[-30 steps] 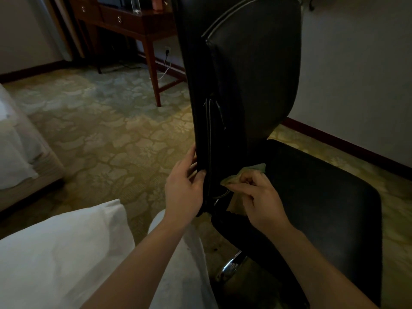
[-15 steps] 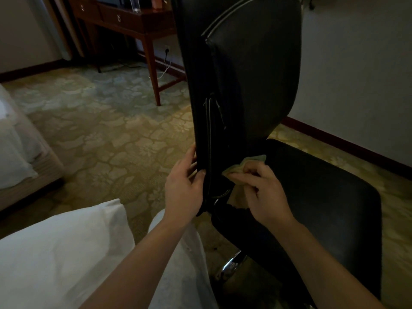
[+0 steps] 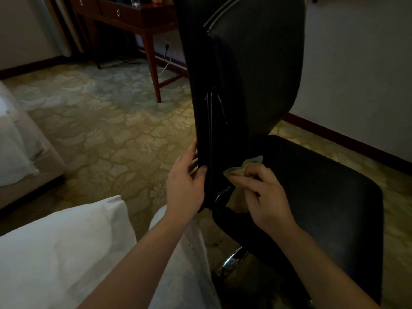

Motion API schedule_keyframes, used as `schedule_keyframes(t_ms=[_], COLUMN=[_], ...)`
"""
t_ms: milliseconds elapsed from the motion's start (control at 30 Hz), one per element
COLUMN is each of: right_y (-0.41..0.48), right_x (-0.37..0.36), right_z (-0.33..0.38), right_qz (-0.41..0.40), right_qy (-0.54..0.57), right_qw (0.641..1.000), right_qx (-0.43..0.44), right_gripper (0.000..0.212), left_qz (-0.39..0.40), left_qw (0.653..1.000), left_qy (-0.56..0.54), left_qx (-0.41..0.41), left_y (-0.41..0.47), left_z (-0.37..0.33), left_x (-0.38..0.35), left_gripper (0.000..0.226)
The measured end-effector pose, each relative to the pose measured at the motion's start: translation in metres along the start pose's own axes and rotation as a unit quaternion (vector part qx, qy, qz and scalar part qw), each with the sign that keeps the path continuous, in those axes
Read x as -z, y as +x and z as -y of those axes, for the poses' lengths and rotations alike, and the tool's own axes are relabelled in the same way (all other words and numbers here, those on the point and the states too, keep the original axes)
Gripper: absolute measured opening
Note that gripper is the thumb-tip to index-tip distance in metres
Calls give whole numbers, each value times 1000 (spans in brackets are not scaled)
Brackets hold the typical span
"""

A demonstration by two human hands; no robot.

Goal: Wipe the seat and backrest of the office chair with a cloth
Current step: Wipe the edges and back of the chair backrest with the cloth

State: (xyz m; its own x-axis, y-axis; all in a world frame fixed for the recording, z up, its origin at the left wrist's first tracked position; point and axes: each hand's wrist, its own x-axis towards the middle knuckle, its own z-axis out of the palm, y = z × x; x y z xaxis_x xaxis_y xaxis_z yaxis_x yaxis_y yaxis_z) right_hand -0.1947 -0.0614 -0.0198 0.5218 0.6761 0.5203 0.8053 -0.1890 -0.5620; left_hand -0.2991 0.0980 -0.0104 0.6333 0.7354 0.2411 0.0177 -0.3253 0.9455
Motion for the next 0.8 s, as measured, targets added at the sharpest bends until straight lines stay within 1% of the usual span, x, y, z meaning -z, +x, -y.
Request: schedule_keyframes(t_ms=[133, 233, 300, 400, 467, 567, 633, 800], right_y=[2, -9, -17, -29, -30, -25, -20, -21], right_x=[-8, -18, -26, -35, -30, -19, -18, -33], right_z=[-9, -23, -27, -27, -23, -12, -10, -25], right_qz=[15, 34, 60, 82, 66, 4, -20, 15], right_qy=[12, -13, -32, -40, -25, -19, -24, -34], right_qw=[1000, 998, 995, 993, 995, 1000, 999, 998], right_qx=[-23, -51, -67, -72, -63, -17, -5, -53], right_gripper=[45, 45, 41, 39, 42, 36, 36, 38], left_qz=[5, 5, 3, 5, 7, 0, -5, -3], left_qw=[1000, 1000, 1000, 1000, 1000, 1000, 1000, 1000], left_qy=[2, 8, 13, 20, 24, 22, 23, 22], left_qx=[5, 3, 1, 1, -1, -2, 0, 4], left_y=[1, 2, 2, 1, 1, 0, 1, 2], left_z=[2, 2, 2, 3, 3, 3, 5, 7], left_x=[1, 1, 1, 1, 0, -1, -2, -1], left_gripper=[65, 65, 65, 66, 66, 69, 68, 66])
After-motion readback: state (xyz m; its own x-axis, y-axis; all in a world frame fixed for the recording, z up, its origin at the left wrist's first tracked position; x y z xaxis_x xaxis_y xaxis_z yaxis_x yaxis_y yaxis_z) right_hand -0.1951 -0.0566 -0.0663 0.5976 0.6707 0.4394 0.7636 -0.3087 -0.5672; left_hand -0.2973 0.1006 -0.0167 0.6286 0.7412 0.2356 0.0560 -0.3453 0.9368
